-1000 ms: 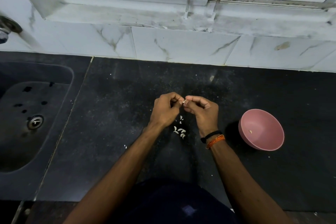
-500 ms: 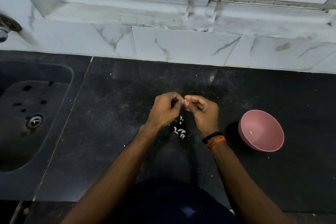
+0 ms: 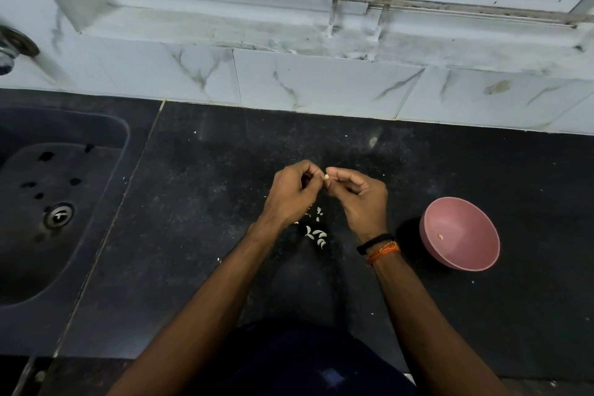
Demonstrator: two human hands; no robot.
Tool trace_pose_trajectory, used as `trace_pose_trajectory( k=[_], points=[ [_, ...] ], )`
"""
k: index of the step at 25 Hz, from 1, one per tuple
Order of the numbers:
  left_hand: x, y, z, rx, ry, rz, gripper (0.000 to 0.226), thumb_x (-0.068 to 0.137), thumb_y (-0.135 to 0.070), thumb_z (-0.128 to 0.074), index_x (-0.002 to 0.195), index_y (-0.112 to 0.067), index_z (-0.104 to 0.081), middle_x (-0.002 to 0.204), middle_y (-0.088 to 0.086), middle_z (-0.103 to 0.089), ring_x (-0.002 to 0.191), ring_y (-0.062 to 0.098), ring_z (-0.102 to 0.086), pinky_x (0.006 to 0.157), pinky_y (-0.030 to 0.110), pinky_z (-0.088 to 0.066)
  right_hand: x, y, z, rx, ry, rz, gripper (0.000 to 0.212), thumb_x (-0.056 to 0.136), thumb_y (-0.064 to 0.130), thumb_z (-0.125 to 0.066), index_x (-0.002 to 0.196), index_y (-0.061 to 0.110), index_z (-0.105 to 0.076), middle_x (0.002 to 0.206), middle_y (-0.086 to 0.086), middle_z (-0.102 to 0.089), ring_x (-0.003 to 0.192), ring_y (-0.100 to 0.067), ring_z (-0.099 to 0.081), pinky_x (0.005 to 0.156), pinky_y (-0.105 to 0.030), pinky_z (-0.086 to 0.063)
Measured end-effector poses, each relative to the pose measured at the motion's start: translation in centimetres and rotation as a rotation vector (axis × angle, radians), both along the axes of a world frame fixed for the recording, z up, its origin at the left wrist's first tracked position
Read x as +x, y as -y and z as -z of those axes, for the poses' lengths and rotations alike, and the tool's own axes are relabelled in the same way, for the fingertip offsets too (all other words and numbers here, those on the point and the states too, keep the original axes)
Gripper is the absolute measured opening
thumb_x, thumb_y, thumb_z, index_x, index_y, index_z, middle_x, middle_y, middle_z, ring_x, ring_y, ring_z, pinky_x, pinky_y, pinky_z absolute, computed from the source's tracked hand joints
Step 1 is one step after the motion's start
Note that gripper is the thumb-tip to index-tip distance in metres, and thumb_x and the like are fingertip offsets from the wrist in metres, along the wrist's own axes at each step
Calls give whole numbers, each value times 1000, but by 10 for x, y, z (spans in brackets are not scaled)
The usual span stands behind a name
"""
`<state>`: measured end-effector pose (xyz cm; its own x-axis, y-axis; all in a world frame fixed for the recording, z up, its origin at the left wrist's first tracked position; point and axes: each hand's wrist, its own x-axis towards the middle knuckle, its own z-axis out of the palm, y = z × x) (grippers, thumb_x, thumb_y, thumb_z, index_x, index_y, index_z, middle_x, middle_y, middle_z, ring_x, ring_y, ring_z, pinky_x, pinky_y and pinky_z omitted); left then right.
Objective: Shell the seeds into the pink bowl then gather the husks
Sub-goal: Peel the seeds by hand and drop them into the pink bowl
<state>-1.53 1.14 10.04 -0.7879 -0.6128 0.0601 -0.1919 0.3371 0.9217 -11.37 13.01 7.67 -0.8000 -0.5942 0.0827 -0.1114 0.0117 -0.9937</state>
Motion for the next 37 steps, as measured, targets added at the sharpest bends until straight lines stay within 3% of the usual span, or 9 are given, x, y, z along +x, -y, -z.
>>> trace_pose_trajectory(
  k=[3, 8, 11, 14, 21, 26, 29, 33, 37],
  points=[
    [0, 4, 5, 74, 7, 32, 10, 97, -18, -65, 91, -16, -73, 78, -9, -71, 69, 1, -63, 66, 17, -49, -2, -1, -3, -26, 69, -6, 23, 85, -2, -77, 104, 11, -76, 100, -8, -78, 93, -24, -76, 76, -32, -63],
    [2, 9, 15, 206, -21, 80, 9, 94, -22, -68, 94, -16, -74, 88, 0, -74, 81, 18, -70, 74, 38, -60, -6, -1, -3, 29, -2, -43, 23, 86, -2, -76, 104, 13, -76, 101, -8, -77, 91, -21, -76, 75, -29, -62],
    [2, 9, 16, 281, -17, 58, 20, 93, -31, -66, 89, -14, -75, 82, 4, -73, 75, 19, -68, 72, 39, -59, -7, -2, -2, 69, -118, -71, 26, 87, 0, -75, 104, 20, -77, 99, -3, -75, 88, -17, -74, 77, -31, -61],
    [-1, 8, 16, 376, -19, 17, 21, 96, -21, -67, 86, -5, -74, 78, 7, -72, 72, 18, -65, 69, 36, -56, -6, -1, -4, 118, -204, -95, 33, 88, 1, -75, 104, 30, -77, 99, 3, -74, 91, -12, -73, 85, -35, -60],
    [0, 0, 6, 910, -143, -143, 8, 90, -5, -65, 87, 2, -70, 73, 10, -67, 67, 15, -60, 68, 28, -52, 2, 2, -7, 281, -263, -32, 17, 86, 25, -81, 101, 18, -81, 94, 9, -78, 87, -2, -73, 83, -33, -61],
    [3, 2, 11, 829, -126, -128, 16, 92, -10, -68, 93, 5, -70, 83, 16, -68, 73, 17, -62, 71, 30, -53, 3, 5, -13, 302, -327, 10, 7, 90, 19, -73, 92, 21, -79, 81, 12, -75, 77, -5, -72, 76, -36, -61],
    [4, 2, 18, 680, -150, -114, 13, 94, -7, -67, 100, 4, -70, 93, 24, -68, 85, 23, -65, 77, 36, -56, 2, 5, -10, 321, -317, 9, 8, 90, 19, -71, 92, 21, -79, 81, 11, -74, 76, -7, -72, 74, -40, -62],
    [6, 5, 26, 448, -229, -70, 16, 90, -3, -71, 106, -1, -72, 95, 16, -72, 91, 25, -69, 83, 39, -58, 2, 5, -9, 343, -298, 10, 9, 90, 20, -70, 91, 23, -78, 78, 12, -74, 75, -8, -72, 71, -42, -63],
    [5, 10, 26, 411, -212, -8, 14, 89, -1, -72, 102, 1, -74, 94, 18, -74, 87, 28, -71, 75, 33, -59, 2, 5, -13, 359, -291, 8, 9, 88, 18, -72, 84, 23, -78, 72, 12, -72, 68, -9, -71, 66, -37, -62]
  ],
)
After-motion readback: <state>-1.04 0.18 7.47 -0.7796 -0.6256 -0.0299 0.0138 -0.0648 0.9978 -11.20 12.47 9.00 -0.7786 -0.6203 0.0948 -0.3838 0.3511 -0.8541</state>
